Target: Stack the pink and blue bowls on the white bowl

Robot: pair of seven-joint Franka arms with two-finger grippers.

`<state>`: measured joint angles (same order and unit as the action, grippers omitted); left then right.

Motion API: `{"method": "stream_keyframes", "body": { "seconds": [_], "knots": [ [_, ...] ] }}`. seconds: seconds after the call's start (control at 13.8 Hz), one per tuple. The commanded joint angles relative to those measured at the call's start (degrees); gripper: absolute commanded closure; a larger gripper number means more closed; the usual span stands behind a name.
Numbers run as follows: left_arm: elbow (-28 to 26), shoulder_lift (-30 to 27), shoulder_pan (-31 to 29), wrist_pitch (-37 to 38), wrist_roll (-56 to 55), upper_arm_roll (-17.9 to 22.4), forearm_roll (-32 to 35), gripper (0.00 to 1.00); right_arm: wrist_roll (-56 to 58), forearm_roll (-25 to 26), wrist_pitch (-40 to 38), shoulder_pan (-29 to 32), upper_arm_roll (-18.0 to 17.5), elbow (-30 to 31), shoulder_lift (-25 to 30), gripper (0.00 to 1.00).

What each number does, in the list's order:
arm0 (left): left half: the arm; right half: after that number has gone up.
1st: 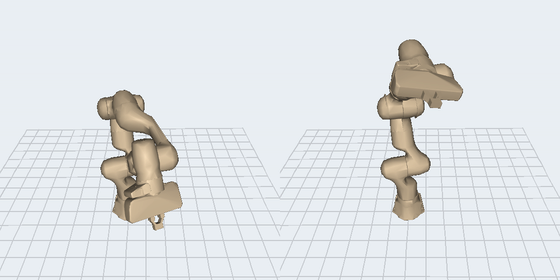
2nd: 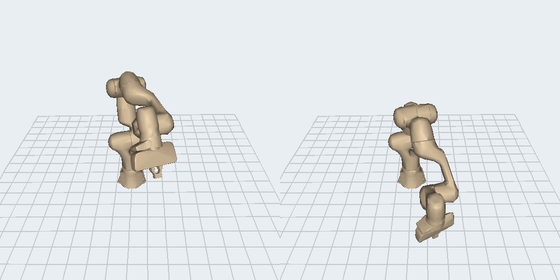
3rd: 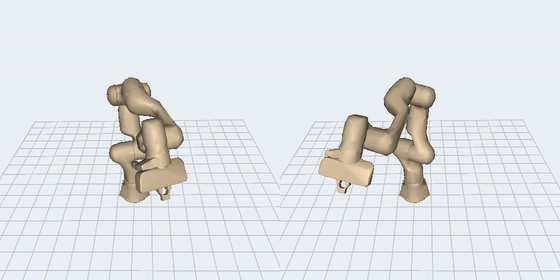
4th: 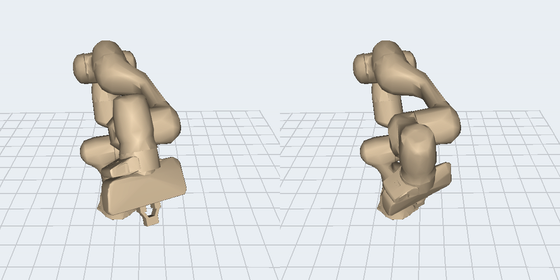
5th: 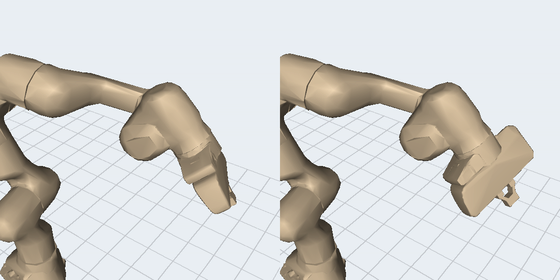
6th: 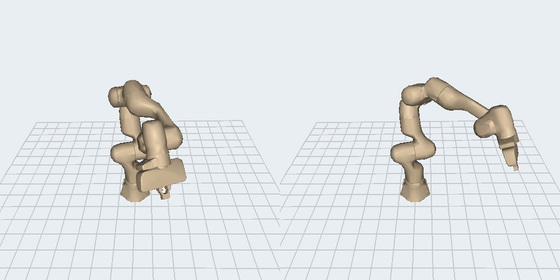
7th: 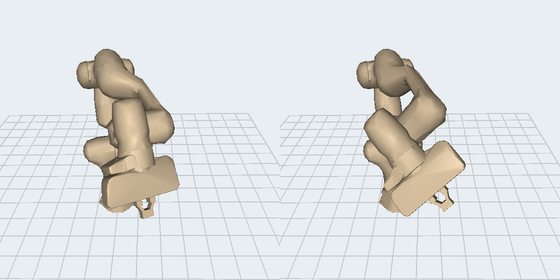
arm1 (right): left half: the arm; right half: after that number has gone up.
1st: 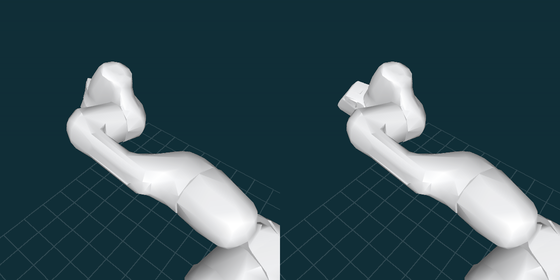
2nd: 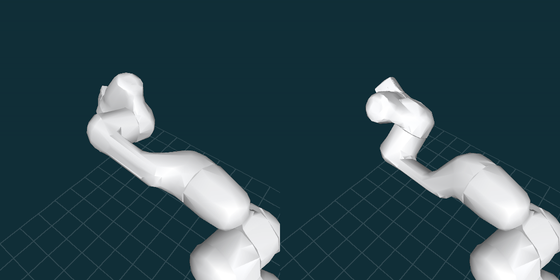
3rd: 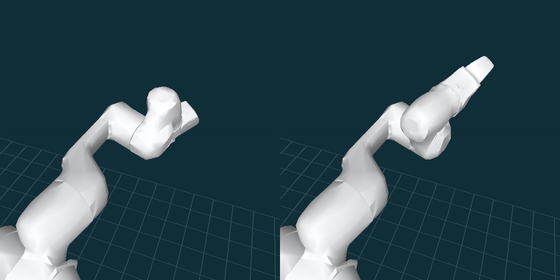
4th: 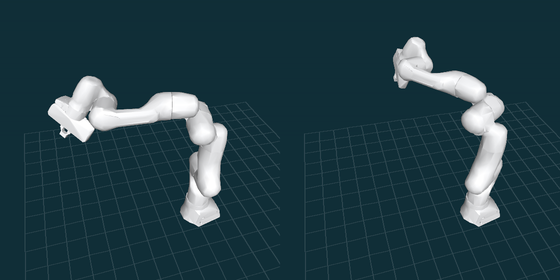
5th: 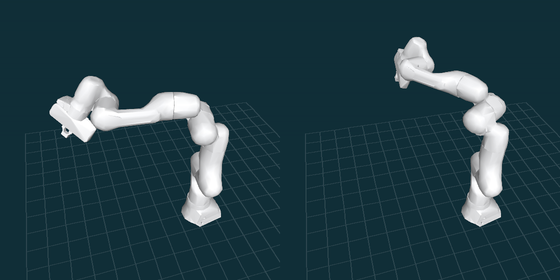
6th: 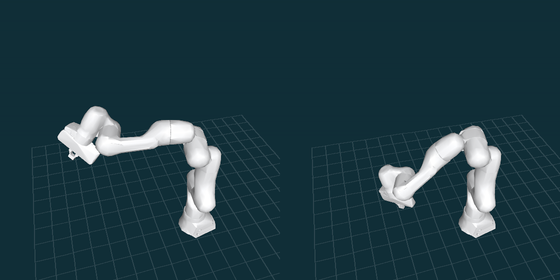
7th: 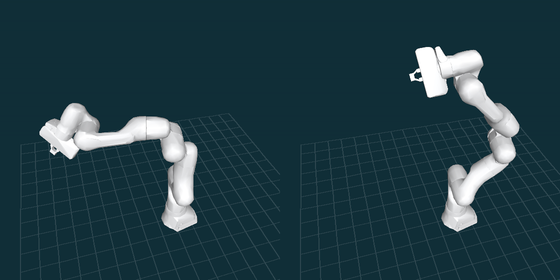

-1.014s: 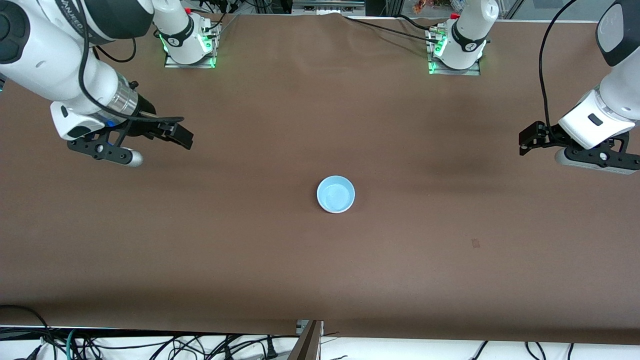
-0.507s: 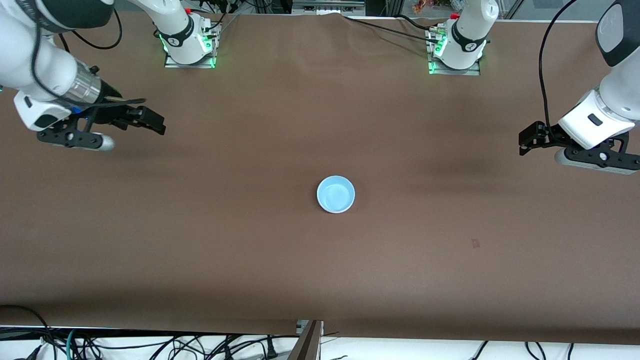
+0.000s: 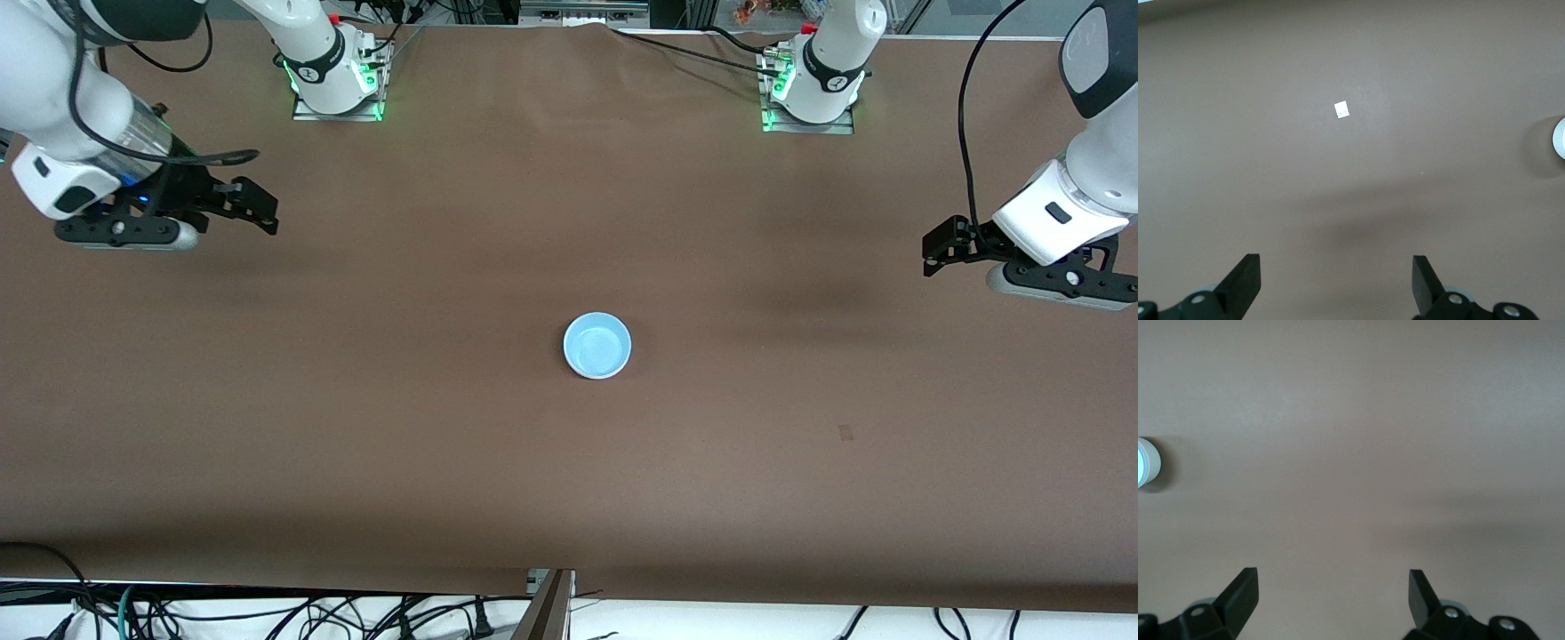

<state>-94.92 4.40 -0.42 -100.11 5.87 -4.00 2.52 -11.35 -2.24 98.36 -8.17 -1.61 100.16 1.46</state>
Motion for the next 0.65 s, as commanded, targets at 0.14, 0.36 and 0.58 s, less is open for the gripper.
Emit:
{"method": "stream_keyframes", "body": {
  "seconds": [0.14,0.36,0.58],
  "knots": [
    [1.85,1.05,0.24,0.62,0.81,0.13,0.64,0.00,2.82,3.56,-0.19,0.26,-0.23,1.18,1.26,0.01],
    [1.85,1.05,0.24,0.62,0.81,0.13,0.64,0.00,6.67,4.17,-1.41,0.17,-0.32,1.09,1.26,0.01],
    [1.85,1.04,0.24,0.62,0.81,0.13,0.64,0.00,7.04,4.26,-1.86,0.25,-0.23,1.09,1.18,0.01]
  ]
}}
